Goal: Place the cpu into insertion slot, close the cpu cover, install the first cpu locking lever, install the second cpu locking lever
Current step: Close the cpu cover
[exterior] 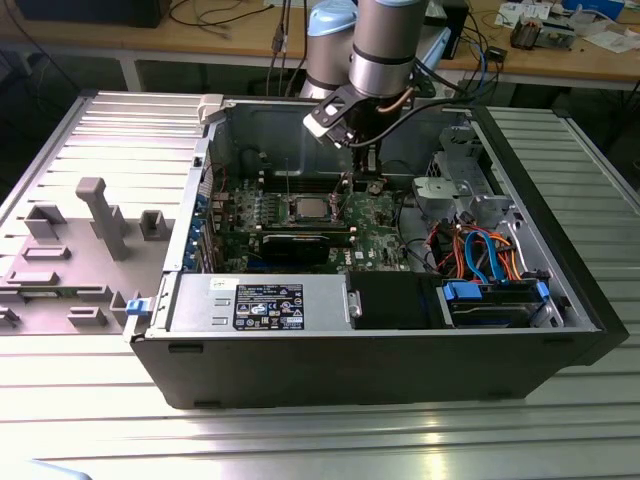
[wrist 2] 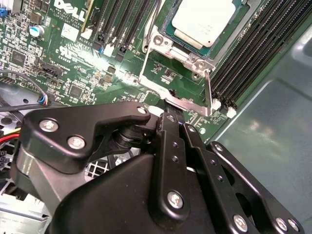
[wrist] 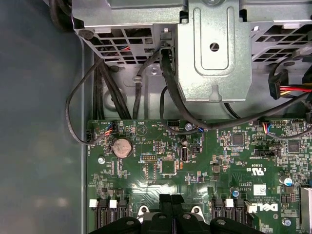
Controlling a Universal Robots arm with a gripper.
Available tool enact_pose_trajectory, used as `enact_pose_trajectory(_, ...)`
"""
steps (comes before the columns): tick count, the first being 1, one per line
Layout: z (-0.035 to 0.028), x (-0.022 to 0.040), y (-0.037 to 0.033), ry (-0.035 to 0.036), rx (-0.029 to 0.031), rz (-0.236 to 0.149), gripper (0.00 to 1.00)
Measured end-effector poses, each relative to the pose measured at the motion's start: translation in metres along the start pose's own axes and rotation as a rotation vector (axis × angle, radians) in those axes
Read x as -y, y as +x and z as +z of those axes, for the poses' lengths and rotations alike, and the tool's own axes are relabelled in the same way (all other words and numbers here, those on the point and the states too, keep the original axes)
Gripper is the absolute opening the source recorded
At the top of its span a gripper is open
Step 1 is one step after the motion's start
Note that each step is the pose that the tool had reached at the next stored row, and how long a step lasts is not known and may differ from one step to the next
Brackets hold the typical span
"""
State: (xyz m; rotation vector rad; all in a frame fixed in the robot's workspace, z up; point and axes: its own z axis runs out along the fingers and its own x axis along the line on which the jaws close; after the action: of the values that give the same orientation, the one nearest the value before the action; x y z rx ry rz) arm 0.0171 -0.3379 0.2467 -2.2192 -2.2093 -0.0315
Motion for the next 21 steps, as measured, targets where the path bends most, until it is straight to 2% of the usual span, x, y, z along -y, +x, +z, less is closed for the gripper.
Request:
enact_pose_trajectory(13, 0.0011, 0.0019, 0.0, 0.0001, 0.0, 0.0, 0.11)
enact_pose_trajectory(21, 0.0017, 0.0083, -0.0001, 0.0001, -0.0001, 0.0, 0.11)
